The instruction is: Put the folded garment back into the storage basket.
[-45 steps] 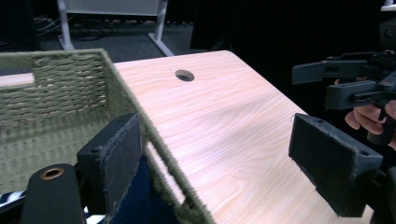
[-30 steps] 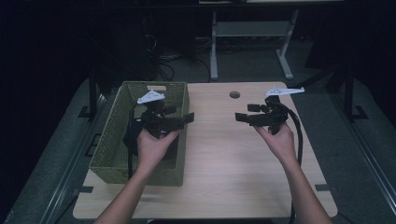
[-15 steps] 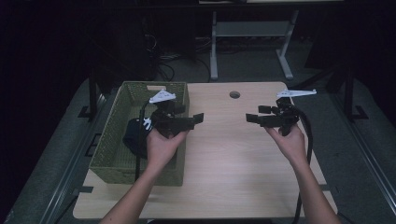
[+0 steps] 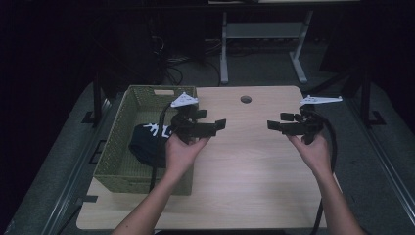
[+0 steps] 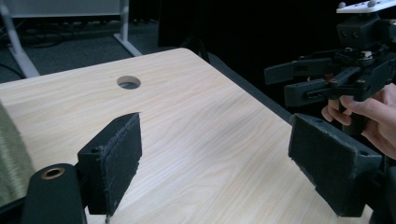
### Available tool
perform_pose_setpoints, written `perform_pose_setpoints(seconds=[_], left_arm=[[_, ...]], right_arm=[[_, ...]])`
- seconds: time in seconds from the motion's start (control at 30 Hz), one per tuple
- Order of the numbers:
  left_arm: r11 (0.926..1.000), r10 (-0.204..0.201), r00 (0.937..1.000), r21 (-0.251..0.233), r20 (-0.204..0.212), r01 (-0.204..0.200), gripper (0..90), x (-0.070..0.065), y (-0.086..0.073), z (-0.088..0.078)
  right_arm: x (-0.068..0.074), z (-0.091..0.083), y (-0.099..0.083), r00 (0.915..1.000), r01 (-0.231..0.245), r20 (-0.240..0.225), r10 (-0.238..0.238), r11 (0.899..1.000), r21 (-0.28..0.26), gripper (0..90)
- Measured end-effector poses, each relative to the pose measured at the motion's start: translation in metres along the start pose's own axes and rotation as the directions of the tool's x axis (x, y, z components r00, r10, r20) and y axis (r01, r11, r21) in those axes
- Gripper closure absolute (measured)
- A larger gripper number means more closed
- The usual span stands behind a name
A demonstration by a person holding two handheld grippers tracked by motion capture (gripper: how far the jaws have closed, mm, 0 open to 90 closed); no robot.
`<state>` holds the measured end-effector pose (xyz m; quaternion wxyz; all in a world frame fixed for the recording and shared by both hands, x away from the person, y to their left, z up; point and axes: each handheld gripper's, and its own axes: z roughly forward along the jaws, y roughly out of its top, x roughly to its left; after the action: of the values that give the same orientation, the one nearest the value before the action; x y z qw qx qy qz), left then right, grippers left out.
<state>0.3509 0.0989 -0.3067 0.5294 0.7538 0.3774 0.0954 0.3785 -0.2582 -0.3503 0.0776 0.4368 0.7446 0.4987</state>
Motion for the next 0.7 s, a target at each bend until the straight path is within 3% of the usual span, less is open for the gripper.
perform_pose_setpoints(seconds=[0.7], left_arm=[[0.9996,0.024,0.9979,0.014,0.060,-0.025,16.8,-0.027,-0.004,0.028]], right_arm=[[-0.029,-0.016,-0.022,0.9979,-0.055,0.035,0.055,0.998,0.002,19.1]])
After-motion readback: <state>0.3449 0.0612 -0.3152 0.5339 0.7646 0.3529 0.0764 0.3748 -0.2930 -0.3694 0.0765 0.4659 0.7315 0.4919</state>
